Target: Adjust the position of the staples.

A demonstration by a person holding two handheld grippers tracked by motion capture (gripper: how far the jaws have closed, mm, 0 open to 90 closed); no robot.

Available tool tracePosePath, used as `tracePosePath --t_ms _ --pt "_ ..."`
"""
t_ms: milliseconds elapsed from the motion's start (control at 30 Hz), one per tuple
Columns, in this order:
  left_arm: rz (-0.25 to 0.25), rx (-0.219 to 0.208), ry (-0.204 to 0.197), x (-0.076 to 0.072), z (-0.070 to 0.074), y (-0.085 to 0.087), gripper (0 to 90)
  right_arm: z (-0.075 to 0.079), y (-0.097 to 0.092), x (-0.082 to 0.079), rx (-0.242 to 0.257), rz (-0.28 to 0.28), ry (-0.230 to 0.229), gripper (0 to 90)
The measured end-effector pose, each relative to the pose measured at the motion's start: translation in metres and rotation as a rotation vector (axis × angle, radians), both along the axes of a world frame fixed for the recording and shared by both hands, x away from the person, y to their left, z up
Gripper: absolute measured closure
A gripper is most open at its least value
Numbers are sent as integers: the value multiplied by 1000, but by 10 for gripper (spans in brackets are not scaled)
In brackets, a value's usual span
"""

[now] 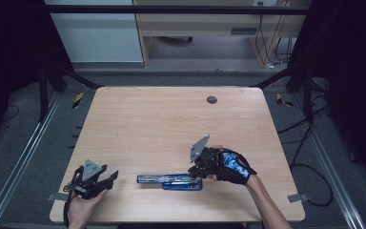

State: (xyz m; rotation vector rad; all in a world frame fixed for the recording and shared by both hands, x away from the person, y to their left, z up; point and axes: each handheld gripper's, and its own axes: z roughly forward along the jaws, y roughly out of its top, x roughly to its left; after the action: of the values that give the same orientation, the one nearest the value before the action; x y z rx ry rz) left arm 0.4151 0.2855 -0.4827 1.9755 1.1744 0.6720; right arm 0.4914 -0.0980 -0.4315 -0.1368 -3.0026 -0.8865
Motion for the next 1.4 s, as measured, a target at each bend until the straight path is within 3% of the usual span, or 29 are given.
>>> tracePosePath --t_ms 1100,1400 --pt "-2 2 1 0 0 0 477 -10 2 0 -26 25 3 784" --pt "-1 1 1 0 0 0 477 -10 2 0 -24 8 8 781"
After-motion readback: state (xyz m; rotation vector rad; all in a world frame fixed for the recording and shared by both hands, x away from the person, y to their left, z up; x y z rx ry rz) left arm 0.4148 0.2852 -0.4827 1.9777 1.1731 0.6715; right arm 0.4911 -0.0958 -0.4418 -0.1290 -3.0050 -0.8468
